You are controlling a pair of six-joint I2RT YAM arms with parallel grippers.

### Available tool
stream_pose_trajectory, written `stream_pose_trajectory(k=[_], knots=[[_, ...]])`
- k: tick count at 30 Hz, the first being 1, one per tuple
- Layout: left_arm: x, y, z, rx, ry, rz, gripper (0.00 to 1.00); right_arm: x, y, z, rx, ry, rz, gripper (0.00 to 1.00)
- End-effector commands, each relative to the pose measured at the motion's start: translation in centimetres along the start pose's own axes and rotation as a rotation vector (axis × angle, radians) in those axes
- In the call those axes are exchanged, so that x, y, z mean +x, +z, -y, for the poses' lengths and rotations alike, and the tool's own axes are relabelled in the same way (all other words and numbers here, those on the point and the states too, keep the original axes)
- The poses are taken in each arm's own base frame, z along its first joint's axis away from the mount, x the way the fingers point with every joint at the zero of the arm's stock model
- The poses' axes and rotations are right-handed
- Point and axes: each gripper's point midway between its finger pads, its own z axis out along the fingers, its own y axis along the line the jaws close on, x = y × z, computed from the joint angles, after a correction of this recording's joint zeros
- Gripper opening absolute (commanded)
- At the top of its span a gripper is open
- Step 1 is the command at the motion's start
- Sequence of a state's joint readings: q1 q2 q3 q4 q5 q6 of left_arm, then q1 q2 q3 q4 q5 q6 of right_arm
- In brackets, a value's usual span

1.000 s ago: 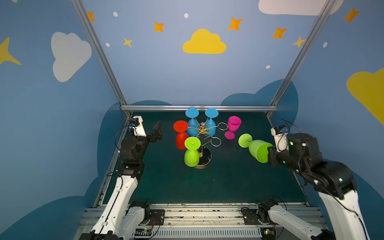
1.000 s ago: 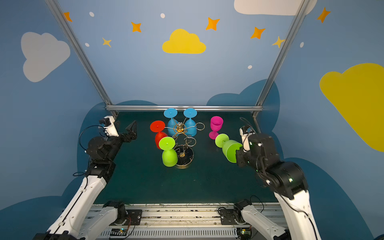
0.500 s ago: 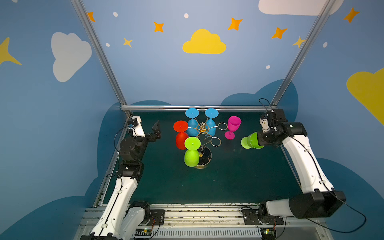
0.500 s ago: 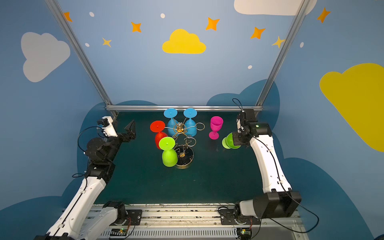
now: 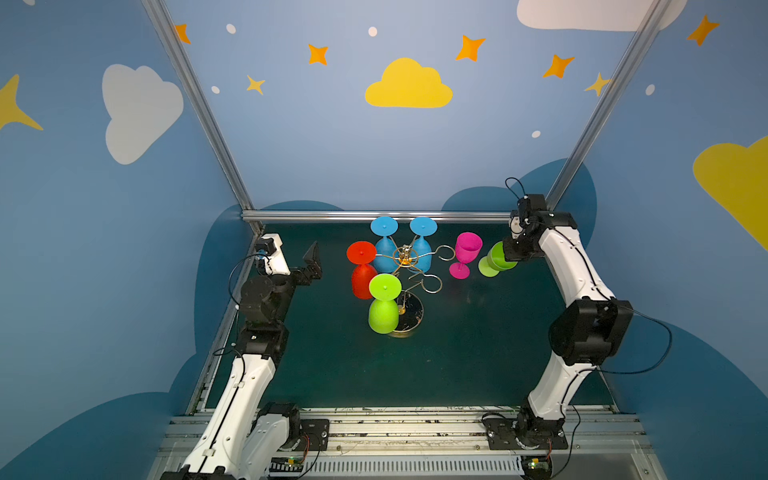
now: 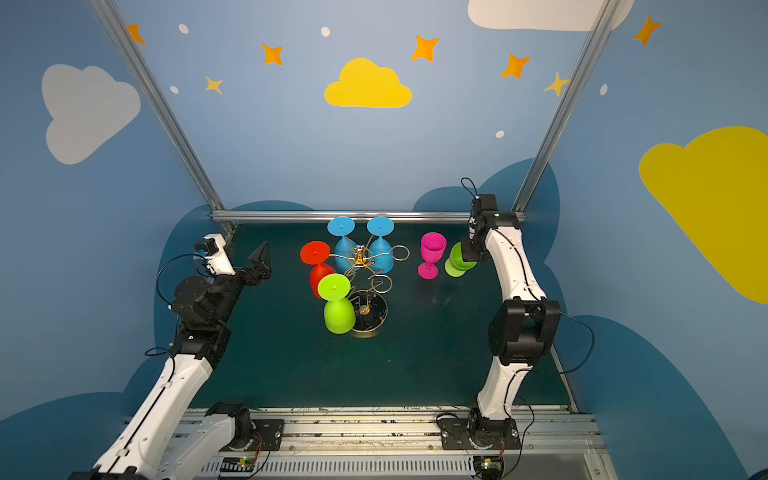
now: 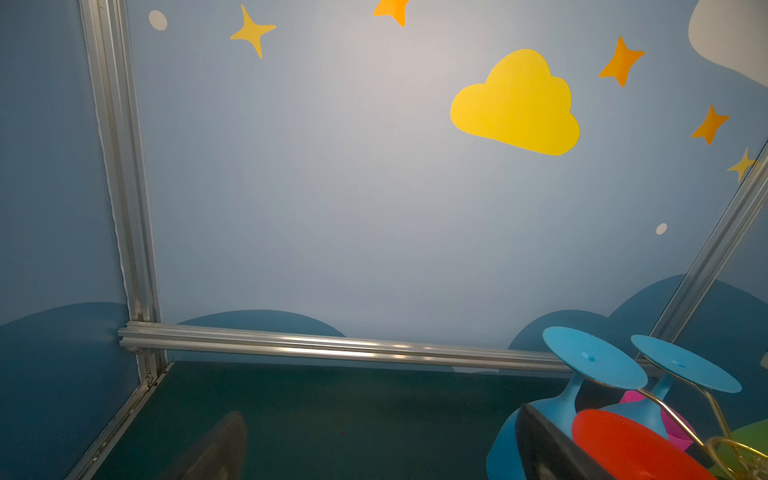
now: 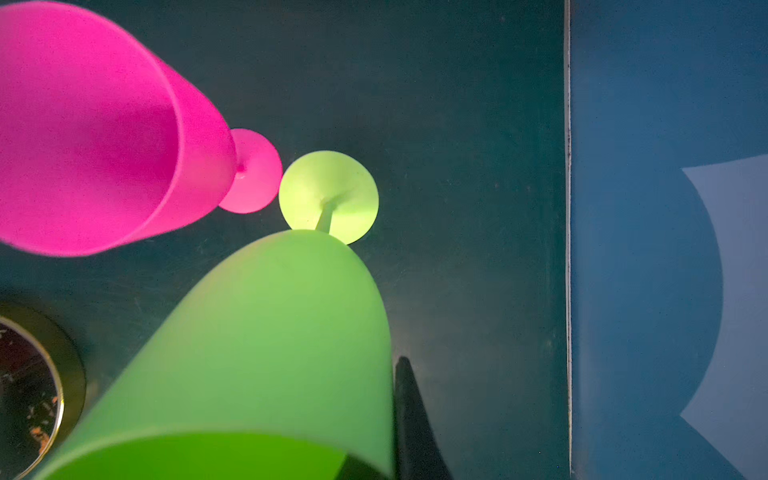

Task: Take the wine glass off the wine glass rack
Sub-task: 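Open the right gripper and lift it off the lime-green glass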

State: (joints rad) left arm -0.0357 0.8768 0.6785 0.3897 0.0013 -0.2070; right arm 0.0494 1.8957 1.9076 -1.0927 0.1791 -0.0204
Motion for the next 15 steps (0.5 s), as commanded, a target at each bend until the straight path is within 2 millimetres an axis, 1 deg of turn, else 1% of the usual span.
stream_pose_trajectory(k=[1,6,9,13,15], knots=[[-0.6,-0.4,0.0,-0.005,0.013,0.021,1.00,-0.2,0.5,0.8,0.021,0.010,-0.040,0.00],[-0.5,-0.4,0.0,-0.007,0.006,0.018,1.00,-0.2,2.3,0.9,0.011,0.043,-0.111,0.00],[-0.5,-0.4,-0.1,-0.010,0.006,0.020,1.00,-0.1,2.9,0.9,0.012,0.056,-0.145,0.00],[-0.8,-0.5,0.0,-0.007,0.008,0.026,1.00,-0.2,3.3,0.8,-0.012,0.073,-0.160,0.14],[-0.6,-0.5,-0.1,-0.013,0.010,0.022,1.00,-0.3,3.2,0.7,-0.026,0.082,-0.154,0.16]])
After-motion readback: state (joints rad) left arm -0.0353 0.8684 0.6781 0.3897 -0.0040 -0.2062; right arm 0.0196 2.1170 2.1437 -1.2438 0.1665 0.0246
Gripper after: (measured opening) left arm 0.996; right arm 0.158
